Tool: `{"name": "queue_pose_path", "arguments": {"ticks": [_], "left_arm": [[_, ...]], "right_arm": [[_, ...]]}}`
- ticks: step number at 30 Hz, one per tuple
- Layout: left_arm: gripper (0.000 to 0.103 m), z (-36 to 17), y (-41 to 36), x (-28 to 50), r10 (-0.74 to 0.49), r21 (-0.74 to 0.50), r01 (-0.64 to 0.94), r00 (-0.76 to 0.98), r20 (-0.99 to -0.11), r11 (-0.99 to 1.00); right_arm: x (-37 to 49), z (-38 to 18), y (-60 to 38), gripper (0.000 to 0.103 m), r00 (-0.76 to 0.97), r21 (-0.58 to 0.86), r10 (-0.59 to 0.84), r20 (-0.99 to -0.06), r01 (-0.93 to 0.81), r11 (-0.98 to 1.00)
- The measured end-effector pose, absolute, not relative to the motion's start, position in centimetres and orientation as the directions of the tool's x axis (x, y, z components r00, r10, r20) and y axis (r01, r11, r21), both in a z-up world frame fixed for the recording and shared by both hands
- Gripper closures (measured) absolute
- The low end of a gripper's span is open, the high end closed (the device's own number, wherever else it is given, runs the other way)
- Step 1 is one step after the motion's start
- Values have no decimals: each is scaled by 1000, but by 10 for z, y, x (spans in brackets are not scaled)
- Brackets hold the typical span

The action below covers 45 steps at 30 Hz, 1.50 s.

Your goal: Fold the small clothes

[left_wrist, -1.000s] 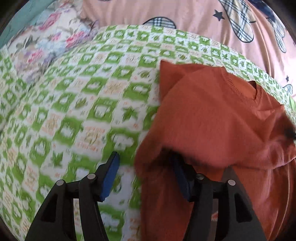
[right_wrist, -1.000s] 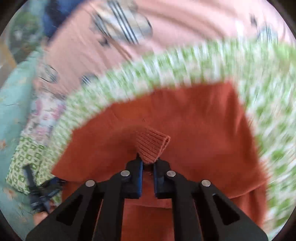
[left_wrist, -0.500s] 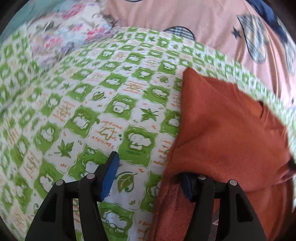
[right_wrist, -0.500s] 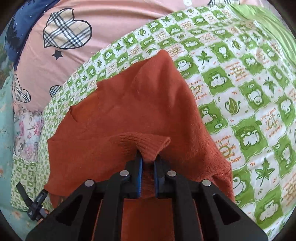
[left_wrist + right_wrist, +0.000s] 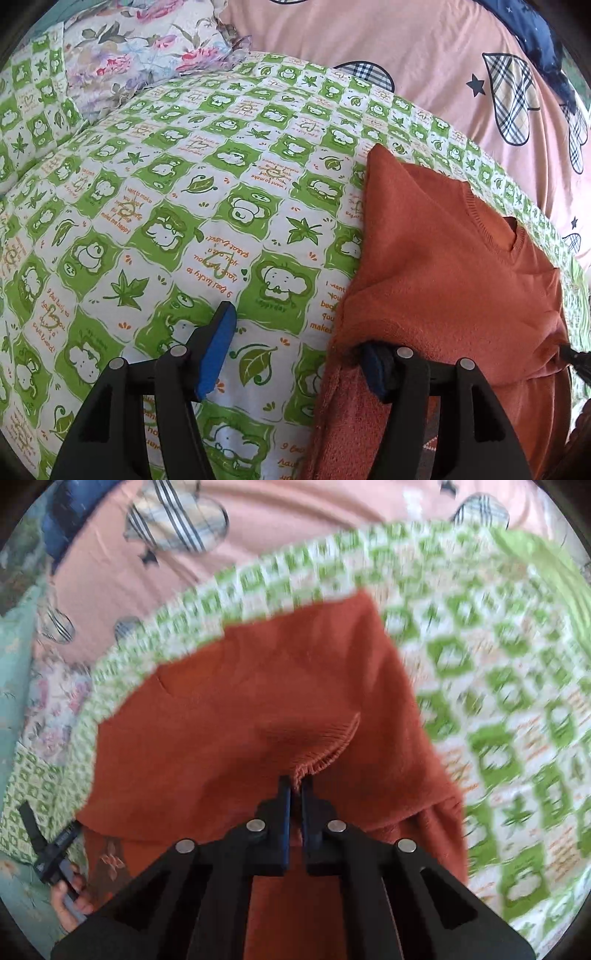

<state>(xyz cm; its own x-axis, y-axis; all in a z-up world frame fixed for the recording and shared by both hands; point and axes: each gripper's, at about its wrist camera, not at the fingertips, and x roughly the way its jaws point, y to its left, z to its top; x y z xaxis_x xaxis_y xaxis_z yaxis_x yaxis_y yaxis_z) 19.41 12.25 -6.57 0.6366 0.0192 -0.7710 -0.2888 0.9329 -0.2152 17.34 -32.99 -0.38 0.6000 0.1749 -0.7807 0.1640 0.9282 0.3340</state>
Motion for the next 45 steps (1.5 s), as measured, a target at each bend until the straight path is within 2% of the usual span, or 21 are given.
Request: {"name": "queue_pose_path", "arguments": {"ticks": [2, 5, 7, 10, 11, 12, 13, 14, 15, 20, 24, 26, 28, 31, 37, 40, 41, 42, 43, 44, 45], "left_arm": [[38, -66, 124, 193, 9, -228, -286, 641, -768, 931], [38, -67, 124, 194, 18, -217, -288, 639, -769, 933], [38, -67, 124, 195, 20, -212, -286, 638, -770, 934], [37, -67, 129, 194, -6, -241, -279, 642, -766, 930], [36, -67, 130, 193, -18, -254, -276, 644, -765, 927], [36, -66, 130, 193, -23, -258, -275, 642, -766, 926], [36, -66, 130, 192, -24, -252, -273, 634, -773, 928], [36, -65, 128, 191, -21, -241, -269, 626, -779, 932], [36, -64, 126, 189, -18, -226, -261, 616, -787, 938], [33, -61, 117, 153, -46, -196, -192, 591, -805, 962], [31, -62, 111, 109, -68, -171, -126, 577, -814, 977], [28, -63, 105, 85, -77, -154, -88, 571, -817, 984], [25, -62, 100, 65, -107, -157, -42, 560, -821, 987], [22, -62, 92, 31, -195, -195, 57, 533, -823, 979], [21, -61, 84, -26, -374, -310, 214, 443, -815, 927], [21, -70, 76, -43, -441, -365, 258, 370, -818, 895], [21, -76, 73, -45, -464, -390, 265, 334, -821, 882], [22, -83, 70, -47, -486, -417, 269, 294, -823, 868], [22, -87, 68, -47, -478, -408, 270, 294, -828, 872], [22, -85, 66, -49, -466, -389, 280, 312, -828, 878], [22, -84, 63, -49, -464, -381, 291, 314, -829, 878]], "right_arm": [[167, 9, -343, 98, 631, 323, 122, -766, 214, 922], [176, -8, -359, 98, 544, 259, 63, -837, 292, 921], [175, -24, -369, 97, 490, 283, 90, -867, 335, 899], [158, -19, -370, 96, 516, 325, 119, -848, 329, 887], [151, -15, -368, 90, 526, 328, 122, -842, 319, 889], [143, -10, -364, 74, 534, 338, 134, -835, 305, 891], [137, -6, -362, 65, 540, 346, 144, -829, 294, 891], [127, -2, -358, 48, 549, 352, 150, -822, 283, 892], [116, 4, -354, 46, 564, 349, 148, -812, 267, 898], [70, 12, -333, 46, 566, 316, 140, -812, 224, 922], [28, 14, -313, 46, 544, 185, 47, -838, 203, 962], [8, 9, -309, 46, 527, 174, 48, -849, 192, 966], [-11, 2, -312, 46, 515, 236, 107, -850, 190, 953], [-39, -12, -323, 46, 502, 407, 274, -821, 178, 896], [-77, -33, -328, 47, 498, 534, 402, -768, 152, 832], [-81, -35, -319, 48, 494, 553, 435, -753, 118, 825], [-81, -35, -316, 53, 496, 559, 442, -747, 107, 822], [-81, -37, -313, 67, 497, 569, 456, -739, 96, 817], [-83, -38, -310, 74, 494, 577, 466, -734, 91, 811], [-83, -40, -308, 87, 490, 574, 463, -738, 96, 814], [-85, -41, -308, 94, 488, 565, 456, -744, 94, 820]]}}
